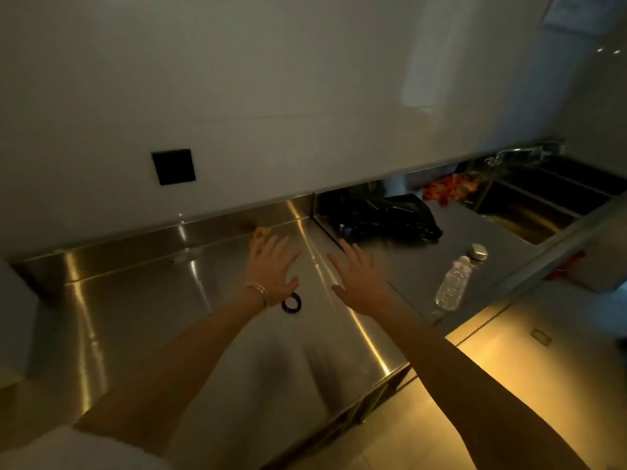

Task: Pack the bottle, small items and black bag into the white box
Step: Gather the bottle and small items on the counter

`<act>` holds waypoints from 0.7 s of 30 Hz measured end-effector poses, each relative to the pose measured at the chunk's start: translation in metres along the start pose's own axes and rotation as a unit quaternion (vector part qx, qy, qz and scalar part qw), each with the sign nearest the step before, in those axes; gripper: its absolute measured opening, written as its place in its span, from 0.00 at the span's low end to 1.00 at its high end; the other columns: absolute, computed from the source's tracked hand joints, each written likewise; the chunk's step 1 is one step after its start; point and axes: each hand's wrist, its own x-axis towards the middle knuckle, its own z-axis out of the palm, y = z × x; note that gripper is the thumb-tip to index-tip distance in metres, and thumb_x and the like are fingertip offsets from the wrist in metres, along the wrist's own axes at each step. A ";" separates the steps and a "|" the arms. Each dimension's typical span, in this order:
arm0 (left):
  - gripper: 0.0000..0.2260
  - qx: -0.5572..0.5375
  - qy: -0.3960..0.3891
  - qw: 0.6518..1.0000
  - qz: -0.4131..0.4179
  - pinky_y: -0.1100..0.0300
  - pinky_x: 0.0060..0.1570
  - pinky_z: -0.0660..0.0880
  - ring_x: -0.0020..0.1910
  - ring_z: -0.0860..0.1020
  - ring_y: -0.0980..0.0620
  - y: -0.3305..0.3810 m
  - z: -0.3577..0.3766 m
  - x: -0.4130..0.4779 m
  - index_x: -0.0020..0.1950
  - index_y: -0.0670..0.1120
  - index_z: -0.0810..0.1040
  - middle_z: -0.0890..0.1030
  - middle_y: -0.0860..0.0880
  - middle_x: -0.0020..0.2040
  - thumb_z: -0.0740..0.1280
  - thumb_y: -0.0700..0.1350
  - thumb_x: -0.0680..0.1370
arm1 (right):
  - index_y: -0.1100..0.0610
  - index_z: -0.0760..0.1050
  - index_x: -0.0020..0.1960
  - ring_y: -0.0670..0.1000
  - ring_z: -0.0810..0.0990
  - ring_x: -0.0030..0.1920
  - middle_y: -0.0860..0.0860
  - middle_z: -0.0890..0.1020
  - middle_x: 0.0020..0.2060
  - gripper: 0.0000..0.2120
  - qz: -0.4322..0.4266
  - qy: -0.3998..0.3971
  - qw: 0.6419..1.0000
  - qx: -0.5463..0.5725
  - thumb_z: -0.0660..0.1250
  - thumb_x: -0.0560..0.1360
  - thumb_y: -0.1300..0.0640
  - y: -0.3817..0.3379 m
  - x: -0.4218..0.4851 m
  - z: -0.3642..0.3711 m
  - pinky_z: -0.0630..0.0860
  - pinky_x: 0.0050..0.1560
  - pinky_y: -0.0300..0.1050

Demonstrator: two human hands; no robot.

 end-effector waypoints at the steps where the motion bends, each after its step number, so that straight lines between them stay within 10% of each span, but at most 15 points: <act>1: 0.27 0.006 -0.013 1.000 -0.016 0.43 0.70 0.47 0.73 0.54 0.44 -0.004 0.003 0.000 0.71 0.54 0.60 0.60 0.44 0.74 0.60 0.57 0.73 | 0.49 0.47 0.74 0.59 0.48 0.74 0.56 0.47 0.75 0.33 -0.013 0.000 1.000 -0.007 0.60 0.76 0.44 0.002 0.008 0.005 0.53 0.71 0.64; 21: 0.27 0.031 -0.070 0.966 -0.247 0.42 0.69 0.49 0.72 0.56 0.44 -0.055 0.091 0.034 0.71 0.54 0.62 0.61 0.45 0.73 0.59 0.58 0.72 | 0.51 0.49 0.74 0.59 0.52 0.73 0.56 0.51 0.75 0.31 -0.244 -0.064 0.968 0.011 0.60 0.77 0.49 0.016 0.179 0.088 0.56 0.70 0.60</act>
